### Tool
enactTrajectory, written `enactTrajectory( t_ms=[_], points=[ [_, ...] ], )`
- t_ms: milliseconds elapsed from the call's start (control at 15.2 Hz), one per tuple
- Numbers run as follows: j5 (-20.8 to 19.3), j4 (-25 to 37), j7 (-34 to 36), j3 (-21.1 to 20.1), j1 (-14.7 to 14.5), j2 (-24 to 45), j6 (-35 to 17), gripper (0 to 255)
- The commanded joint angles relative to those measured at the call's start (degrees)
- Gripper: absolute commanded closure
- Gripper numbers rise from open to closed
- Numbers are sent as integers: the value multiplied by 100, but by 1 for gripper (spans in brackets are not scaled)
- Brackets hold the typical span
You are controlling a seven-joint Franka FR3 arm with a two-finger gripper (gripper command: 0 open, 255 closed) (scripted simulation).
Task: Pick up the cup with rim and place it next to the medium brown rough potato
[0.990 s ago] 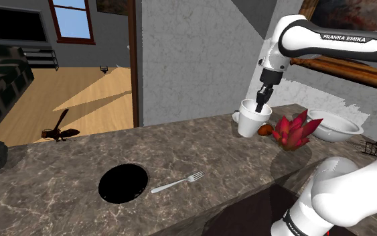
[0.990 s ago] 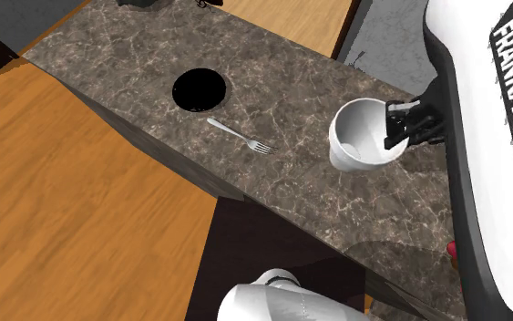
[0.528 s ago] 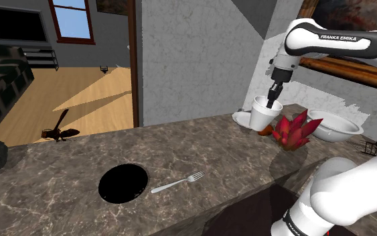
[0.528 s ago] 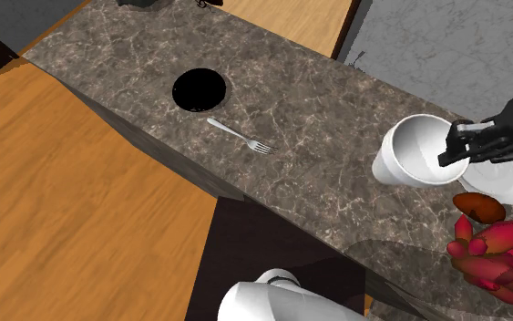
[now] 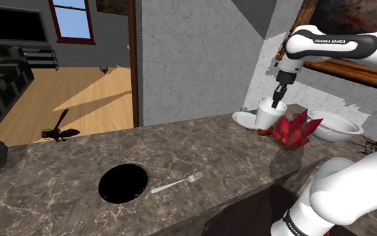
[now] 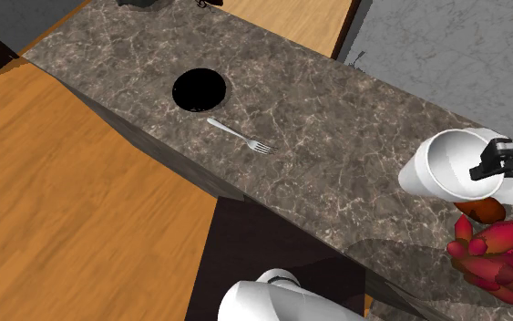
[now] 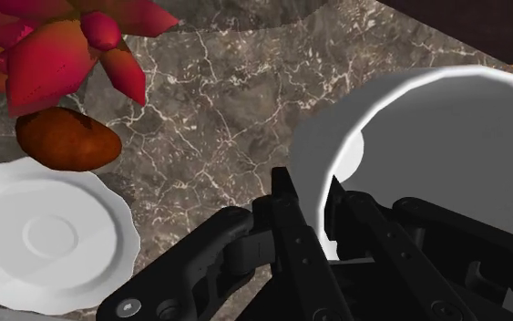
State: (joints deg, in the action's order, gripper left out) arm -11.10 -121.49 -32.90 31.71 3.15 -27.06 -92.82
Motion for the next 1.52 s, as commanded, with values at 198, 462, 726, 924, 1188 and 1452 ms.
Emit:
enactTrajectory(
  t_ms=[198,462,726,924,1188,1452],
  points=[
    [-44,-364,-9,67,24,-8,-363,255],
    [-76,-656,-13,124,40,6,-670,255],
    [-103,-931,-22,190,51,43,-982,255],
    [-120,-1126,-33,244,57,86,-1220,255],
    [-135,-1372,-55,322,58,167,-1543,255],
    [-142,-1600,-84,407,52,274,-1874,255]
  ],
)
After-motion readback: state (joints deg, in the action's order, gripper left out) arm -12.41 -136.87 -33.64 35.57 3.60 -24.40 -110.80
